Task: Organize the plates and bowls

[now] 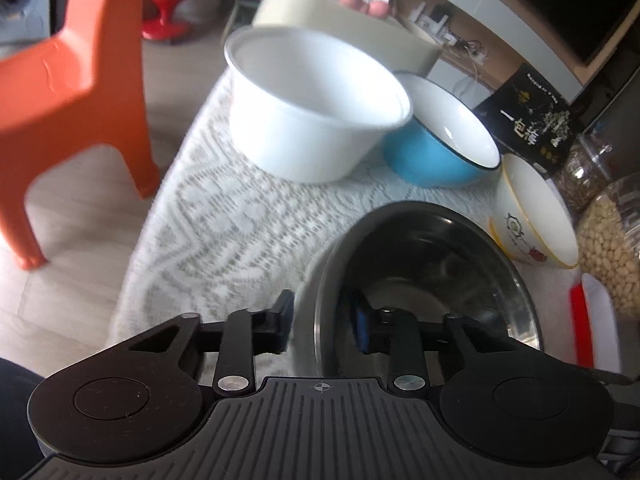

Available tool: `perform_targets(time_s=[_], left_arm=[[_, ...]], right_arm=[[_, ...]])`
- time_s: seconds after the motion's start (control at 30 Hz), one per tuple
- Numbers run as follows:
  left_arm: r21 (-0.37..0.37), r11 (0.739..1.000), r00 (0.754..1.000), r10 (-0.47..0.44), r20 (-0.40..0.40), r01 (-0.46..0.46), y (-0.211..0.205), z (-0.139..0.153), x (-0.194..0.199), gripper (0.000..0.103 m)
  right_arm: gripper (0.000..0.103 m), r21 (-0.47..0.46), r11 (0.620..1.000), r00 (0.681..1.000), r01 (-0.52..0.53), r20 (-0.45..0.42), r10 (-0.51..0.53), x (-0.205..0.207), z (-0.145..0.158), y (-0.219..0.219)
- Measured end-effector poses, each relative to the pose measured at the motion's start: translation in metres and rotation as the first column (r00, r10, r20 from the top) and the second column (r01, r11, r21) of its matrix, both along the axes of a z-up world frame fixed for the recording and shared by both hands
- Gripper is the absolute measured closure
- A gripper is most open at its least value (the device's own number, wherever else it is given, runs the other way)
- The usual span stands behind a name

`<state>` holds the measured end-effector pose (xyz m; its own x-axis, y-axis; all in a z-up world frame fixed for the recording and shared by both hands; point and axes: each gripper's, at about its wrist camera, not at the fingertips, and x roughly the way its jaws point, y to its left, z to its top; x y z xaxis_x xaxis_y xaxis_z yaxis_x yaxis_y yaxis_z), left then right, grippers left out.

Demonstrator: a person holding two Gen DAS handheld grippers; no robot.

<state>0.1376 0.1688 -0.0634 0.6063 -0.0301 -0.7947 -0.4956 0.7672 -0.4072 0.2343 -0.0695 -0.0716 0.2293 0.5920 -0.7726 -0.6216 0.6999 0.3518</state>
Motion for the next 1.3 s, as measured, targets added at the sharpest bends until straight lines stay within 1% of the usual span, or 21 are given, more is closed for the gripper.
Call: perform_targets(time_s=[0.07, 0.17, 0.37, 0.43, 0.53, 0.6, 0.7, 0.73, 0.8, 0.9, 1.03, 1.1, 1.17, 1.2, 1.23, 1.3], left_arm=[[-0.004, 1.0, 1.0, 0.009, -0.003, -0.009, 0.0, 0.0, 0.003, 0.069], [-0.033, 0.999, 1.0, 0.014, -0.001, -0.014, 0.004, 0.0, 0.007, 0.068], [-0.04, 0.999, 1.0, -0.004, 0.008, 0.005, 0.003, -0.004, 0.026, 0.068], [-0.027, 1.0, 1.0, -0.008, 0.005, 0.008, 0.0, -0.002, 0.028, 0.068], [0.009, 1.0, 1.0, 0.0, 0.0, 0.0, -0.003, 0.004, 0.026, 0.067], [0.036, 0.999, 1.0, 0.02, 0.011, -0.021, -0.006, 0.013, 0.022, 0.068], [0.109, 0.992, 0.997, 0.054, 0.054, -0.06, -0.011, 0.035, 0.016, 0.068], [0.135, 0.988, 0.995, 0.067, 0.073, -0.076, -0.013, 0.045, 0.014, 0.068], [0.15, 0.984, 0.991, 0.08, 0.106, -0.095, -0.015, 0.059, 0.012, 0.068], [0.138, 0.986, 0.986, 0.074, 0.152, -0.096, -0.021, 0.077, 0.012, 0.068], [0.113, 0.992, 0.984, 0.028, 0.178, -0.049, -0.035, 0.091, 0.019, 0.068], [0.097, 0.995, 0.984, -0.005, 0.179, -0.013, -0.044, 0.094, 0.024, 0.068], [0.069, 0.997, 0.982, -0.039, 0.183, 0.026, -0.053, 0.096, 0.026, 0.068], [0.052, 0.998, 0.981, -0.049, 0.187, 0.04, -0.057, 0.096, 0.029, 0.068], [0.034, 0.998, 0.98, -0.054, 0.19, 0.048, -0.061, 0.095, 0.029, 0.068], [-0.001, 0.998, 0.979, -0.063, 0.194, 0.065, -0.069, 0.092, 0.036, 0.068]], right_arm=[[0.049, 0.002, 1.0, 1.0, 0.001, -0.003, -0.001, 0.001, 0.0, 0.0], [0.049, -0.001, 1.0, 1.0, 0.014, 0.002, -0.014, 0.005, 0.002, 0.0], [0.049, -0.008, 0.998, 0.998, 0.063, 0.023, -0.063, 0.02, 0.004, 0.002], [0.05, -0.01, 0.998, 0.998, 0.066, 0.01, -0.066, 0.023, 0.001, 0.0], [0.049, -0.003, 0.998, 0.998, 0.055, 0.031, -0.055, 0.018, 0.003, -0.003], [0.049, 0.003, 0.999, 0.997, 0.054, 0.049, -0.054, 0.017, 0.006, -0.006], [0.049, 0.022, 0.998, 0.992, 0.062, 0.106, -0.064, 0.014, 0.019, -0.016], [0.049, 0.034, 0.997, 0.989, 0.064, 0.133, -0.068, 0.012, 0.025, -0.021], [0.049, 0.05, 0.996, 0.98, 0.075, 0.183, -0.083, 0.008, 0.036, -0.03], [0.049, 0.046, 0.993, 0.964, 0.112, 0.237, -0.119, 0.007, 0.05, -0.045], [0.047, -0.001, 0.985, 0.943, 0.173, 0.289, -0.165, 0.015, 0.067, -0.059], [0.044, -0.021, 0.977, 0.926, 0.211, 0.325, -0.193, 0.02, 0.076, -0.066], [0.036, -0.026, 0.967, 0.901, 0.255, 0.369, -0.228, 0.027, 0.086, -0.074], [0.033, -0.024, 0.959, 0.886, 0.282, 0.389, -0.251, 0.032, 0.091, -0.078], [0.028, -0.024, 0.95, 0.874, 0.31, 0.401, -0.275, 0.039, 0.095, -0.083], [0.027, -0.026, 0.933, 0.862, 0.36, 0.391, -0.322, 0.054, 0.096, -0.093]])
